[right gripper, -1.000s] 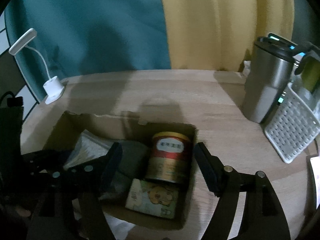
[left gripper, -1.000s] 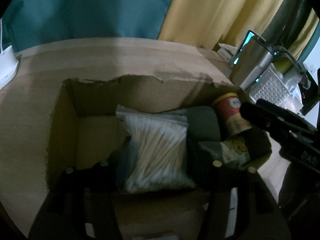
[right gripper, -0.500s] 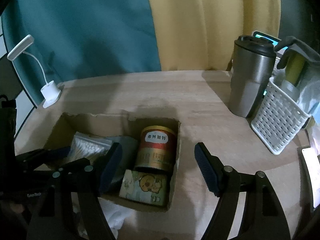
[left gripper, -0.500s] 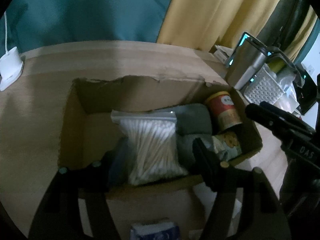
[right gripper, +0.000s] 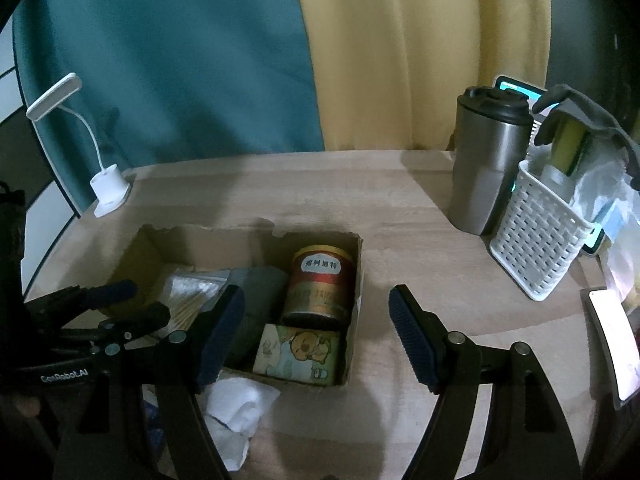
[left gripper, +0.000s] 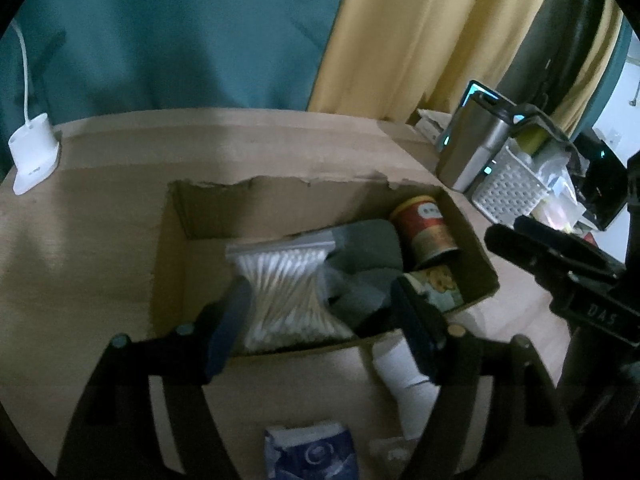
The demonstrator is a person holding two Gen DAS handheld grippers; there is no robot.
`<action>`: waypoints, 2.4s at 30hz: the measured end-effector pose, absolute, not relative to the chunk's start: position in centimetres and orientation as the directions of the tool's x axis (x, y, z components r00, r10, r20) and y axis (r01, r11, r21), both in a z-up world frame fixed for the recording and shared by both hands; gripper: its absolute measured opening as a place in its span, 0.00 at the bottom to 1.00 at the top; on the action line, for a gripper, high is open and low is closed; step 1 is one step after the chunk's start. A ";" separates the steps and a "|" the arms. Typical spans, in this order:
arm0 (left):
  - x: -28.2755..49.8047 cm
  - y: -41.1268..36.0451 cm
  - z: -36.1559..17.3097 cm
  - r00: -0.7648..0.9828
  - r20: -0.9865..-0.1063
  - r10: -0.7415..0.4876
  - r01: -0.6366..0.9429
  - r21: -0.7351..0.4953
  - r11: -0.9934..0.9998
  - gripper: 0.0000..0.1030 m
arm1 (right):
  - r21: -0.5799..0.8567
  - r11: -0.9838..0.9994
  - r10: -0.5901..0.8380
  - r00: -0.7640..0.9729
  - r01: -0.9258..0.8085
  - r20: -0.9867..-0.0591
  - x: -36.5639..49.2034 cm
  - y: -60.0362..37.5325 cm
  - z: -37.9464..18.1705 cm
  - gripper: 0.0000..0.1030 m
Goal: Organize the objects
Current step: 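Lower the swab bag into the box with the left tool while the right tool releases the red can inside, then move the left tool to the blue tissue pack while the right tool approaches the white sock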
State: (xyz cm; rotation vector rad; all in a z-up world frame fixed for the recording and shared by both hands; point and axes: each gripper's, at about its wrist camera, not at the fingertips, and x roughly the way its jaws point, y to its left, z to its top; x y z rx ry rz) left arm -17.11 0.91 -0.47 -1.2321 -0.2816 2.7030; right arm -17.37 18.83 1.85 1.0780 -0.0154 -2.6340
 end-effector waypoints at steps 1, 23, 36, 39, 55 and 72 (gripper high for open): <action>-17.0 0.8 -0.4 -0.651 -0.727 0.219 -0.065 -0.234 -0.970 0.72 | 0.120 -0.957 -0.274 -0.677 0.266 -0.683 -17.2 18.8 1.9 0.75; -13.7 -0.2 0.9 -0.696 -0.691 0.192 -0.040 -0.230 -0.972 0.72 | 0.105 -0.953 -0.276 -0.677 0.283 -0.683 -14.2 18.4 2.5 0.75; -12.2 -0.8 0.8 -0.703 -0.687 0.184 -0.027 -0.233 -0.972 0.72 | 0.100 -0.949 -0.283 -0.672 0.298 -0.684 -12.9 17.7 2.4 0.75; -11.9 -0.9 0.6 -0.701 -0.689 0.186 -0.028 -0.234 -0.972 0.72 | 0.098 -0.949 -0.282 -0.671 0.298 -0.685 -12.6 17.6 2.3 0.75; -10.1 -1.3 -0.7 -0.686 -0.705 0.180 -0.011 -0.237 -0.971 0.72 | 0.100 -0.945 -0.290 -0.651 0.312 -0.702 -11.1 17.0 1.1 0.75; -8.9 -0.9 -3.2 -0.641 -0.746 0.181 0.004 -0.239 -0.971 0.72 | 0.115 -0.938 -0.303 -0.614 0.326 -0.728 -10.2 16.9 -0.9 0.75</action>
